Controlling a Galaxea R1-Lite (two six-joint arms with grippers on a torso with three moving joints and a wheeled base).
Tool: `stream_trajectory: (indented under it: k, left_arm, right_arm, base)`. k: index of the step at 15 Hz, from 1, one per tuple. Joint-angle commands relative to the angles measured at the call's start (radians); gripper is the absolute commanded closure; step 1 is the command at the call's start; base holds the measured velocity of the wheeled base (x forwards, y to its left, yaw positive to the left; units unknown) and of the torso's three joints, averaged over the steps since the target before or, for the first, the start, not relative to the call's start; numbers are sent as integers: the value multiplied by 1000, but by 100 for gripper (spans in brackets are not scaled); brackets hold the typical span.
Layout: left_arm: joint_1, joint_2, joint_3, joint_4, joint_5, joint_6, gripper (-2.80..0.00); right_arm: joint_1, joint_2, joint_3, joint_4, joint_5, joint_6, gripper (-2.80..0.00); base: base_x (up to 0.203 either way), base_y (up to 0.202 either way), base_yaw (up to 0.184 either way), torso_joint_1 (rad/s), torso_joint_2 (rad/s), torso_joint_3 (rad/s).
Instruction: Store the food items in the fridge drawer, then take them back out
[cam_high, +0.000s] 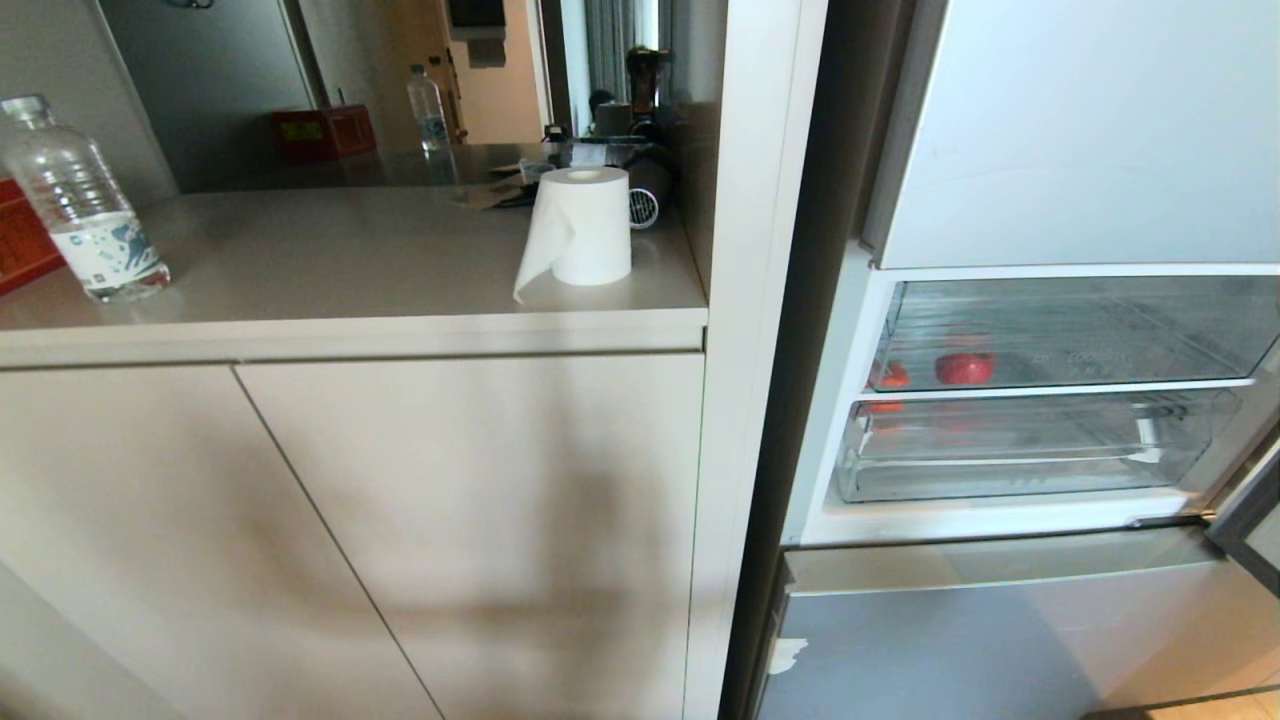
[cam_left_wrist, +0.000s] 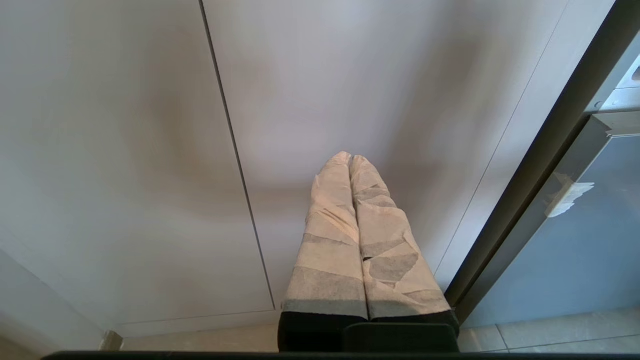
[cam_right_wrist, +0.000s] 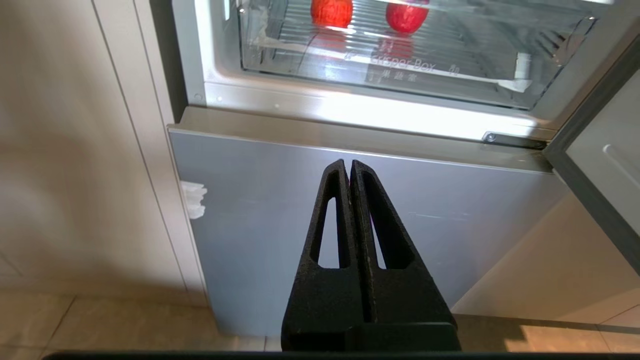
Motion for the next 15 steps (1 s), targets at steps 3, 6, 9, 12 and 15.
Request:
stream_trajectory:
  k: [3, 6, 9, 12, 15]
  left_arm:
    - [0, 0, 0, 0, 0, 0, 0]
    - [0, 0, 0, 0, 0, 0, 0]
    - [0, 0, 0, 0, 0, 0, 0]
    - [0, 0, 0, 1, 0, 0, 0]
    - [0, 0, 0, 0, 0, 0, 0]
  right_arm:
    - [1, -8, 1, 4, 4, -1, 0]
    - [1, -8, -1, 4, 0, 2, 0]
    - [1, -8, 1, 2, 1, 34, 0]
    - [1, -8, -1, 1, 0, 39, 0]
    - [1, -8, -1, 2, 0, 39, 0]
  base:
    - [0, 0, 0, 0, 0, 0]
    - [-4, 4, -129, 1, 1, 2]
    - [-1, 7, -178, 4, 2, 4]
    - [1, 5, -177, 0, 2, 3]
    - [0, 7, -179, 2, 1, 0]
